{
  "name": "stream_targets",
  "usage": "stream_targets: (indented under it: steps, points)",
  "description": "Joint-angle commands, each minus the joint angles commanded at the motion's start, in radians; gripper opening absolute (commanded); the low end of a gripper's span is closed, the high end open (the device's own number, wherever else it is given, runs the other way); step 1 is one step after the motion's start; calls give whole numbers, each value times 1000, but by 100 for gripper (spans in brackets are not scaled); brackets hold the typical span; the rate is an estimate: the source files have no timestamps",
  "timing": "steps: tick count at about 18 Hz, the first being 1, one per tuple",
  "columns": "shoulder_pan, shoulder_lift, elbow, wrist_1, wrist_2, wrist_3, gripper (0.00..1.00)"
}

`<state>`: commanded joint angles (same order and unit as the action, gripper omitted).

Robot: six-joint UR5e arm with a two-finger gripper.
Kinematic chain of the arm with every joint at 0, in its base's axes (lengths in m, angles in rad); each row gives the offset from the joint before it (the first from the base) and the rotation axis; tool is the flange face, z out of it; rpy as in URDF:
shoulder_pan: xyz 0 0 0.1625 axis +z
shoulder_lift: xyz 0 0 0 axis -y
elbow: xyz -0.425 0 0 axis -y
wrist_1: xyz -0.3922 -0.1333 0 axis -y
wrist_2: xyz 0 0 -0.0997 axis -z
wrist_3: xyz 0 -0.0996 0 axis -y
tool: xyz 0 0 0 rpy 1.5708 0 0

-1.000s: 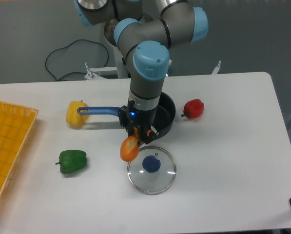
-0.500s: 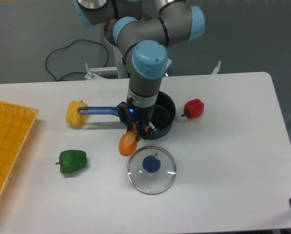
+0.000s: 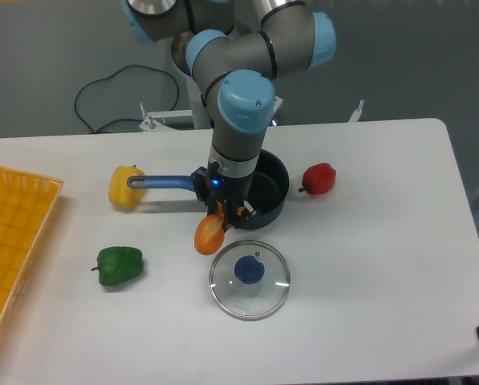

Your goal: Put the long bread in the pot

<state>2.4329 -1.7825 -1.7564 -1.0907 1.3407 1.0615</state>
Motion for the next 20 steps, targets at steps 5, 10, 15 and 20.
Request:
stream_targets:
  steps: [5, 10, 15, 20]
  points:
    - [2, -5, 2, 6, 0, 3, 41]
    - [5, -12, -32, 6, 0, 77, 41]
    - [14, -11, -35, 3, -2, 80, 41]
    - [15, -12, -35, 5, -3, 106, 41]
